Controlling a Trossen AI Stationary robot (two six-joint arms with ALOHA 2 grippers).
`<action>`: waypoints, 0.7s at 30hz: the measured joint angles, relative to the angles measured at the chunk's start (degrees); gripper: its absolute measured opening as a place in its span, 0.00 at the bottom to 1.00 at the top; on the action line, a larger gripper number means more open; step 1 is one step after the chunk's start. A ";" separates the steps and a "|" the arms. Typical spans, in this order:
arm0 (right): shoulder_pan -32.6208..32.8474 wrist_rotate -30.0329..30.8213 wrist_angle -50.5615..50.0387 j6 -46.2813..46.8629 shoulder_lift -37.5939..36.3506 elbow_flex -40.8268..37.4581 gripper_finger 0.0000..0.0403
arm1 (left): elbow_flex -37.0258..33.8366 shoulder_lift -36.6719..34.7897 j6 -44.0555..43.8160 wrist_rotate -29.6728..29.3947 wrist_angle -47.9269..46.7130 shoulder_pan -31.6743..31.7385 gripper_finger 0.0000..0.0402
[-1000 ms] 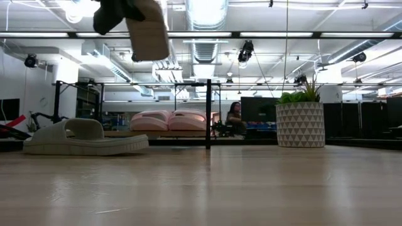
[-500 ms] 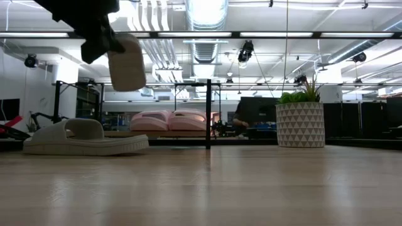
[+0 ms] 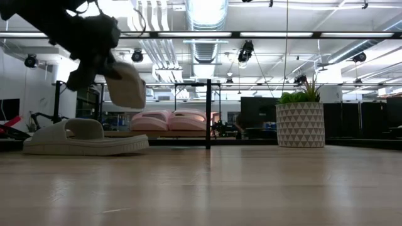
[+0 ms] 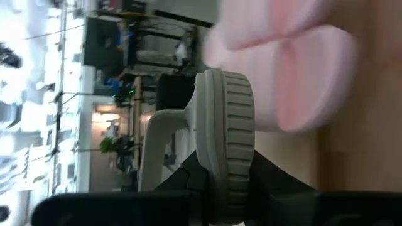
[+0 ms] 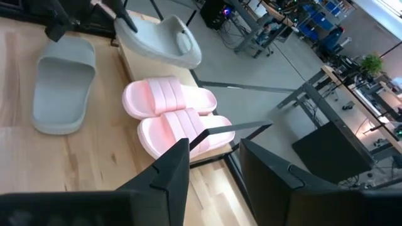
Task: Pick and place slides into the shelf
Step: Put the right gray slipper on the shelf
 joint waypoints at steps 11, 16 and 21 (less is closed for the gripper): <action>0.00 0.00 0.05 -0.26 0.01 -0.72 0.31 | -5.96 -0.06 1.49 1.10 1.95 5.37 0.07; 0.00 0.00 0.05 -0.39 0.01 -0.72 0.31 | -7.15 -0.08 9.86 1.66 8.89 7.57 0.07; 0.00 0.00 0.05 -0.37 0.01 -0.72 0.32 | -10.12 -0.19 20.70 5.59 19.16 9.15 0.07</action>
